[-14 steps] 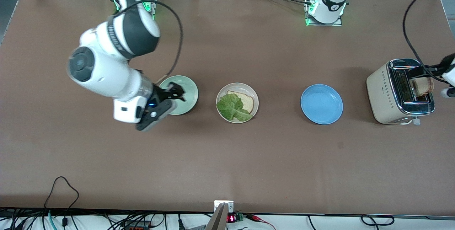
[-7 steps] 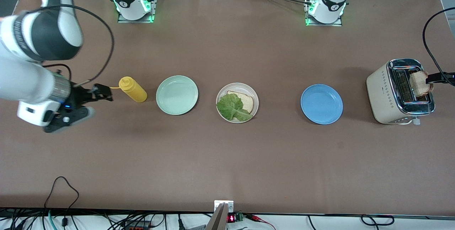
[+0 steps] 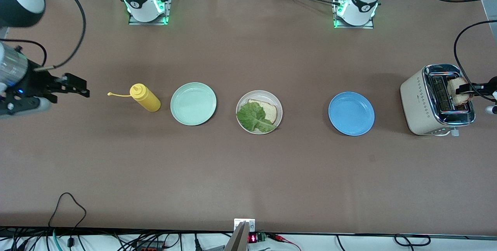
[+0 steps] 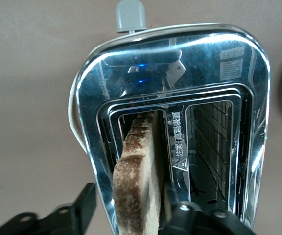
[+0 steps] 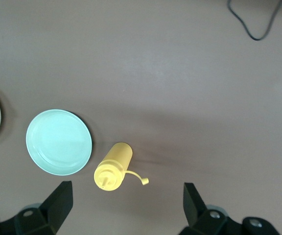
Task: Make sandwich in beige plate with both arms
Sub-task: 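Grasp the second bread slice with the left gripper and lift it out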
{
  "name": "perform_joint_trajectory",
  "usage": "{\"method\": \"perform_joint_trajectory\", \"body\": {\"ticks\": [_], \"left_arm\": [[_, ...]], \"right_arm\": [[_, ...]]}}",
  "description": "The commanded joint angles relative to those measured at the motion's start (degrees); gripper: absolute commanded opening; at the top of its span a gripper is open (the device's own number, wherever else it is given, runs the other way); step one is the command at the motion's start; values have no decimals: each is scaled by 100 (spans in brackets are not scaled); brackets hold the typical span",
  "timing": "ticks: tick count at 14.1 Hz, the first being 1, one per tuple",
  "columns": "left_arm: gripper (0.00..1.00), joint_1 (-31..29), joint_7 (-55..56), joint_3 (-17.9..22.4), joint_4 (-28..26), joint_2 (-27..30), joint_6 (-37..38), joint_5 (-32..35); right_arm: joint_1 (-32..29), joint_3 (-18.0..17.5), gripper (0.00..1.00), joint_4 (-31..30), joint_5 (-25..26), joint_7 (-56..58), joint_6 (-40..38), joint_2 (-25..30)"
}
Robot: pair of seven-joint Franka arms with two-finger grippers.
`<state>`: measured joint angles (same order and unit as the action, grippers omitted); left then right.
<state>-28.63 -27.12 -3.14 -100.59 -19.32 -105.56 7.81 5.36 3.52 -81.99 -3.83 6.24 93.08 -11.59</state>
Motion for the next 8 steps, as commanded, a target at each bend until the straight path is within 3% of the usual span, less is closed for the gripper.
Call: {"method": "perform_joint_trajectory", "body": {"ticks": [1,4,6,8], "left_arm": [[12,-82,-268,-81,-13,77,236,-87],[2,-82,-268,-99,57,156,545,-95],[1,-73,-277,-125,83,279,563,-87],[1,-29,-268,-160,450,349,1043,-87]], "right_arm": [[-201,-289,100,-826,206,-526,185,718],[-553,-1062,100,-1046,681,-1299,-79,1122],[-492,-1020,100,-1257,673,-1441,34,1290],[-317,-609,100,-1345,629,-1240,245,1282]]}}
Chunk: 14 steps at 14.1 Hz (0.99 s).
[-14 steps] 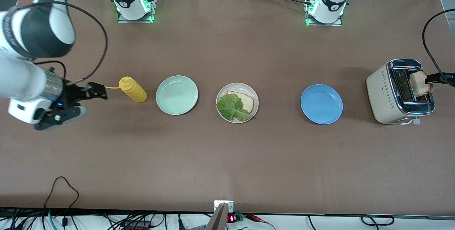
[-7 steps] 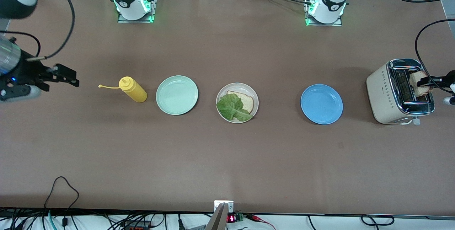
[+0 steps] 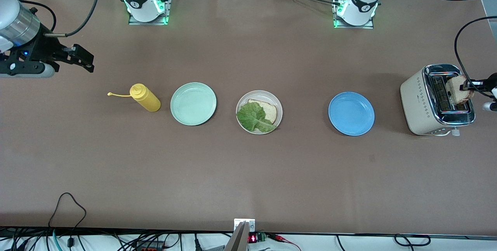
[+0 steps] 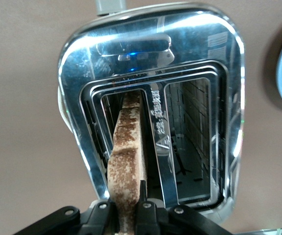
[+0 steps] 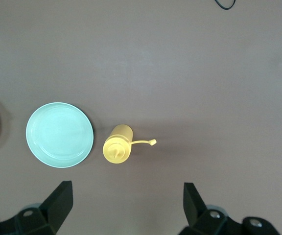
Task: Make sandwich in beige plate with both arms
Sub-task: 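Grasp the second bread slice with the left gripper and lift it out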
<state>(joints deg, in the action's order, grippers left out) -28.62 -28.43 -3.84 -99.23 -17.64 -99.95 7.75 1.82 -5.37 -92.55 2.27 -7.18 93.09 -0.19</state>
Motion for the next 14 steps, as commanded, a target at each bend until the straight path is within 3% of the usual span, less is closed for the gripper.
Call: {"method": "perform_joint_trajectory", "body": {"ticks": [1,6,8,12,14], "left_arm": [[1,-30,-137,-186,603,182,816,-81],[1,-3,-5,-889,1853,164,2444,-37],[1,32,143,-1214,1994,173,2481,-72],[1,84,1055,-2460,2030,112,2787,-151],[1,233,1750,-2867,1978,-55,2946,-746]], "right_arm": [[72,396,100,-333,10,260,280,159],[81,362,100,-255,-25,314,210,221],[55,388,100,-219,-25,331,219,168],[-129,414,100,-254,10,472,201,159],[-313,406,100,-272,10,490,201,159]]}}
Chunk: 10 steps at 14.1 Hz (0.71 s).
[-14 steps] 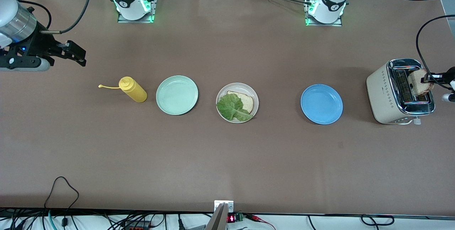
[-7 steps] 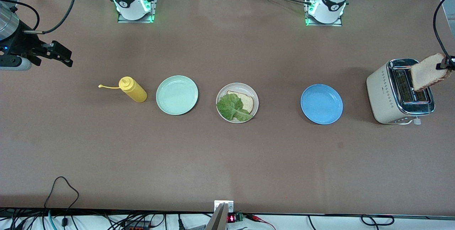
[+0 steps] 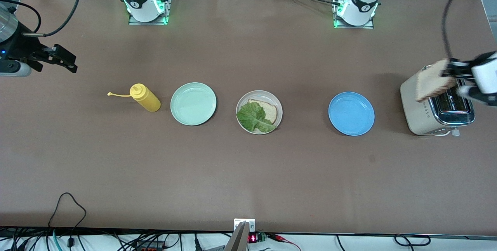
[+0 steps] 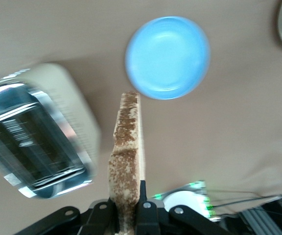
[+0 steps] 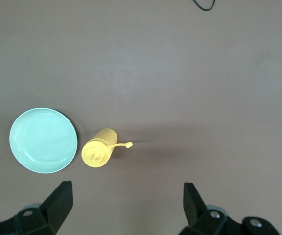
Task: Make sandwich in beige plate with both arms
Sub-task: 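Grasp the second bread slice with the left gripper and lift it out, then carry the bread slice over the beige plate with the left gripper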
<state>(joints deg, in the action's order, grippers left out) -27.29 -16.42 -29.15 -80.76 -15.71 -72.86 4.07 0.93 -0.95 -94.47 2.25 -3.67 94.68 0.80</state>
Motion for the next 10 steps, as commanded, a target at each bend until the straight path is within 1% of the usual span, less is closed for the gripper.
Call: {"method": "perform_joint_trajectory", "body": {"ticks": [1,3,5,7,10], "left_arm": [[1,284,848,-371,122,-300,229,-720],[1,618,1367,-372,122,-598,115,-1440],[1,768,1501,-372,79,-975,-296,-2257],[0,1092,1527,-372,69,-1310,-867,-2682],[0,1611,1431,-381,-263,-1697,-2034,-3437]], "right_arm": [[-355,-89,100,-81,-5,155,42,60],[-383,-90,100,-89,-14,217,42,60],[-374,-90,100,-98,-22,226,33,69],[-357,-90,100,-98,-22,339,33,78],[-295,-90,100,-89,-31,472,42,69]]}}
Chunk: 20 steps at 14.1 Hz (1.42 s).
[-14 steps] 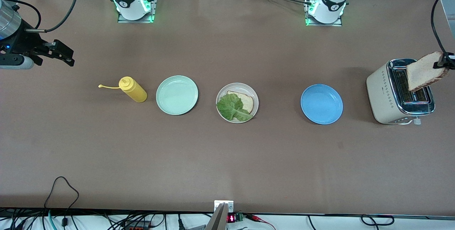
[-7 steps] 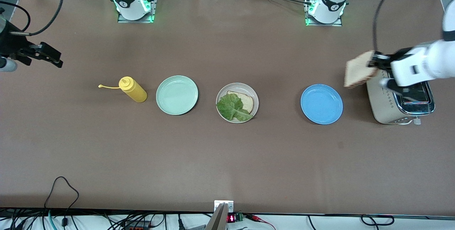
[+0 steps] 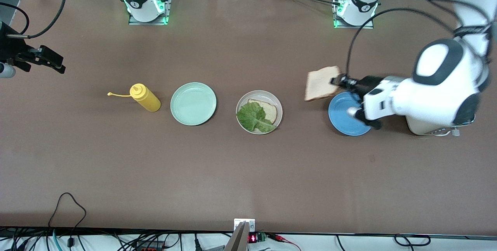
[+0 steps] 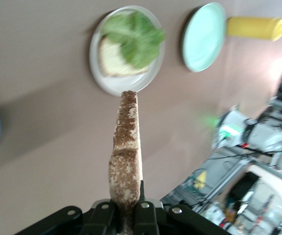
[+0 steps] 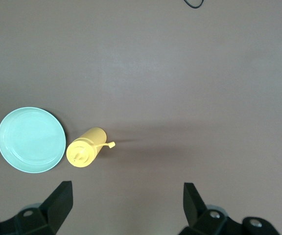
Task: Make sandwich in beige plate with both arms
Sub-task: 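Carry the bread slice over the beige plate with the left gripper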
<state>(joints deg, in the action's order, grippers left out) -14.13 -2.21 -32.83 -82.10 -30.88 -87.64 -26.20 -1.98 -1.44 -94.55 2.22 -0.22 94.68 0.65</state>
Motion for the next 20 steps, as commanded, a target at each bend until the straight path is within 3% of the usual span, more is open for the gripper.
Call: {"method": "perform_joint_trajectory", "body": {"ticks": [1,6,9,11,18,19,20], "left_arm": [[0,453,-7,-12,-200,-260,-978,-561],[0,1114,-383,-21,-323,-1007,-2913,-938],[0,1123,-1978,-12,-1103,-1070,-3748,-2315],[0,1131,-3157,-4,-1430,-1235,-4084,-3020],[2,1052,-4164,58,-1475,-1781,-4226,-3067],[25,1044,-4182,93,-1484,-1799,-4217,-3067],[68,1052,-4130,93,-1484,-1799,-4217,-3067]], "right_arm": [[5,-40,100,-73,-29,128,42,84],[189,74,100,-64,-38,119,42,102],[172,74,100,-64,-38,128,42,102],[180,74,100,-38,-116,119,51,102],[163,83,100,-29,-284,128,77,137],[163,83,100,-29,-284,137,86,137],[163,83,100,-29,-275,137,94,137]]}}
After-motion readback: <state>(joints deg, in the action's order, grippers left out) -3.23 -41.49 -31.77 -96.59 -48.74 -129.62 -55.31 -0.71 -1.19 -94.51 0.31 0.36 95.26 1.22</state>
